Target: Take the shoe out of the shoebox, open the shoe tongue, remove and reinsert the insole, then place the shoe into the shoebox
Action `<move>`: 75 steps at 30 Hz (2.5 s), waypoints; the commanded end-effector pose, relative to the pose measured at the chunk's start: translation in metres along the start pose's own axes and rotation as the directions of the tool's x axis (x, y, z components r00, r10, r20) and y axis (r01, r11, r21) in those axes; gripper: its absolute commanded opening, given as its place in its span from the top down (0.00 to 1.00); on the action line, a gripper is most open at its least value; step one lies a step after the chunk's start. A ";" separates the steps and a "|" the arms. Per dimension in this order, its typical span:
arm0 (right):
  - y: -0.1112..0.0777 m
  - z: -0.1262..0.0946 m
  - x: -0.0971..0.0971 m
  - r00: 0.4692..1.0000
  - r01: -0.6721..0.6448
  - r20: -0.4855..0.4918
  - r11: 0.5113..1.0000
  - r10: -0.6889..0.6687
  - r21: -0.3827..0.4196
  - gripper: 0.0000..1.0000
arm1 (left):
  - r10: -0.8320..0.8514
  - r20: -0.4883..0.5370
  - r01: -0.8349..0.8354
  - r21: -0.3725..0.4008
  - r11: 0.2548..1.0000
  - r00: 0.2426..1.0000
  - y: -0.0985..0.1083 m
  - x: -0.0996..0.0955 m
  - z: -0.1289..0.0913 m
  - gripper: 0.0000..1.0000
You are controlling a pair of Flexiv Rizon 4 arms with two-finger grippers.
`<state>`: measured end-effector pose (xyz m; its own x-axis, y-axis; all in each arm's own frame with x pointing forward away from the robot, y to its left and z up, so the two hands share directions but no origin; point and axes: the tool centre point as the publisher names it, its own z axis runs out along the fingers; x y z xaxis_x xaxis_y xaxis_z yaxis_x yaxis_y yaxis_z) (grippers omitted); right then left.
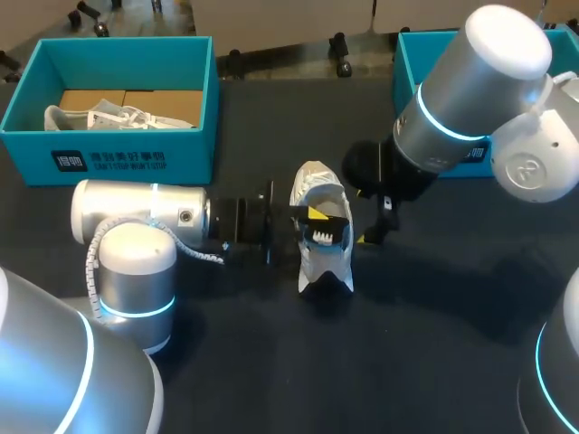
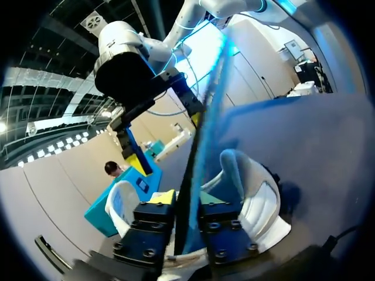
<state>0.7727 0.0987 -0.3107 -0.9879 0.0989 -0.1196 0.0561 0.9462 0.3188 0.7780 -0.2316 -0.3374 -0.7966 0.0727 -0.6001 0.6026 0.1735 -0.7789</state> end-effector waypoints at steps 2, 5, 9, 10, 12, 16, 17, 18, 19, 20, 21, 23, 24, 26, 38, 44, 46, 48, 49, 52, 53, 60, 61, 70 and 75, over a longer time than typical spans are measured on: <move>0.001 0.001 0.001 1.000 -0.001 0.002 1.000 0.001 0.003 0.00 | 0.011 0.007 -0.011 0.025 1.000 1.000 -0.013 -0.001 -0.005 0.69; 0.001 0.001 0.001 1.000 -0.001 0.002 1.000 0.001 0.003 0.00 | 0.016 0.017 -0.017 0.044 0.999 1.000 -0.020 0.001 -0.008 0.68; 0.001 0.001 0.001 1.000 -0.001 0.002 1.000 0.001 0.003 0.00 | 0.018 0.001 -0.018 0.040 0.999 1.000 -0.022 0.004 -0.007 0.83; 0.001 0.001 0.001 1.000 -0.001 0.002 1.000 0.001 0.003 0.00 | 0.016 -0.002 -0.016 0.038 0.999 1.000 -0.021 0.005 -0.006 0.87; 0.001 0.001 0.001 1.000 -0.001 0.002 1.000 0.001 0.003 0.00 | 0.013 -0.016 -0.012 0.027 1.000 1.000 -0.018 0.008 -0.004 1.00; 0.001 0.001 0.001 1.000 -0.001 0.002 1.000 0.001 0.003 0.00 | 0.020 -0.022 -0.020 0.000 1.000 1.000 -0.011 0.007 0.001 1.00; 0.001 0.001 0.001 1.000 -0.001 0.002 1.000 0.001 0.003 0.00 | 0.025 -0.024 -0.025 -0.007 1.000 0.999 -0.009 0.006 0.002 1.00; 0.001 0.001 0.001 1.000 -0.001 0.002 1.000 0.001 0.003 0.00 | 0.031 -0.023 -0.032 -0.012 0.999 0.999 -0.008 0.004 0.002 1.00; 0.001 0.001 0.001 1.000 -0.001 0.002 1.000 0.001 0.003 0.00 | 0.038 -0.022 -0.039 -0.015 0.999 0.999 -0.007 0.003 0.003 1.00; 0.001 0.001 0.001 1.000 -0.001 0.002 1.000 0.001 0.003 0.00 | 0.050 -0.024 -0.050 -0.021 0.999 0.998 -0.005 0.002 0.003 1.00; 0.001 0.001 0.001 1.000 -0.001 0.002 1.000 0.001 0.003 0.00 | 0.057 -0.026 -0.058 -0.027 0.998 0.998 -0.003 0.001 0.004 1.00; 0.001 0.001 0.001 1.000 -0.001 0.002 1.000 0.001 0.003 0.00 | 0.059 -0.032 -0.060 -0.031 0.998 0.998 0.000 0.000 0.006 1.00; 0.001 0.001 0.001 1.000 -0.001 0.002 1.000 0.001 0.003 0.00 | 0.068 -0.035 -0.070 -0.036 0.997 0.997 0.002 0.001 0.006 1.00; 0.001 0.001 0.001 1.000 -0.001 0.002 1.000 0.001 0.003 0.00 | 0.067 -0.038 -0.068 -0.042 0.997 0.997 0.006 0.001 0.007 1.00; 0.001 0.001 0.001 1.000 -0.001 0.002 1.000 0.001 0.003 0.00 | 0.063 -0.022 -0.065 -0.094 0.993 0.998 0.014 -0.001 -0.001 0.65; 0.001 0.001 0.001 1.000 -0.001 0.002 1.000 0.001 0.003 0.00 | 0.070 0.000 -0.070 -0.048 0.996 0.998 -0.004 -0.003 -0.008 0.37; 0.001 0.001 0.001 1.000 -0.001 0.002 1.000 0.001 0.003 0.00 | 0.071 -0.005 -0.071 -0.044 0.996 0.997 -0.007 -0.001 -0.009 0.39; 0.001 0.001 0.001 1.000 -0.001 0.002 1.000 0.001 0.003 0.00 | 0.071 -0.008 -0.071 -0.039 0.997 0.997 -0.009 0.001 -0.009 0.51; 0.001 0.001 0.001 1.000 -0.001 0.002 1.000 0.001 0.003 0.00 | 0.072 -0.011 -0.072 -0.038 0.997 0.997 -0.009 0.002 -0.009 0.56; 0.001 0.001 0.001 1.000 -0.001 0.002 1.000 0.001 0.003 0.00 | 0.076 -0.024 -0.077 -0.042 0.996 0.997 -0.008 0.007 -0.007 0.92; 0.001 0.001 0.001 1.000 -0.001 0.002 1.000 0.001 0.003 0.00 | 0.075 -0.037 -0.077 -0.045 0.996 0.996 -0.007 0.008 -0.005 1.00; 0.001 0.001 0.001 1.000 -0.001 0.002 1.000 0.001 0.003 0.00 | 0.113 -0.063 -0.117 -0.079 0.990 0.992 0.004 0.007 0.000 1.00; 0.001 0.001 0.001 1.000 -0.001 0.002 1.000 0.001 0.003 0.00 | 0.120 -0.061 -0.125 -0.081 0.989 0.991 0.005 0.006 0.000 1.00; 0.001 0.001 0.001 1.000 -0.001 0.002 1.000 0.001 0.003 0.00 | 0.132 -0.051 -0.137 -0.120 0.983 0.990 0.020 -0.004 0.001 1.00; 0.001 0.001 0.001 1.000 -0.001 0.002 1.000 0.001 0.003 0.00 | 0.130 -0.051 -0.136 -0.129 0.982 0.990 0.019 -0.003 -0.004 1.00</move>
<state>0.7727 0.0987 -0.3106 -0.9879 0.0989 -0.1196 0.0561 0.9462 0.3188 0.7914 -0.2247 -0.3512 -0.7141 0.1425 -0.6853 0.6924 0.2876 -0.6617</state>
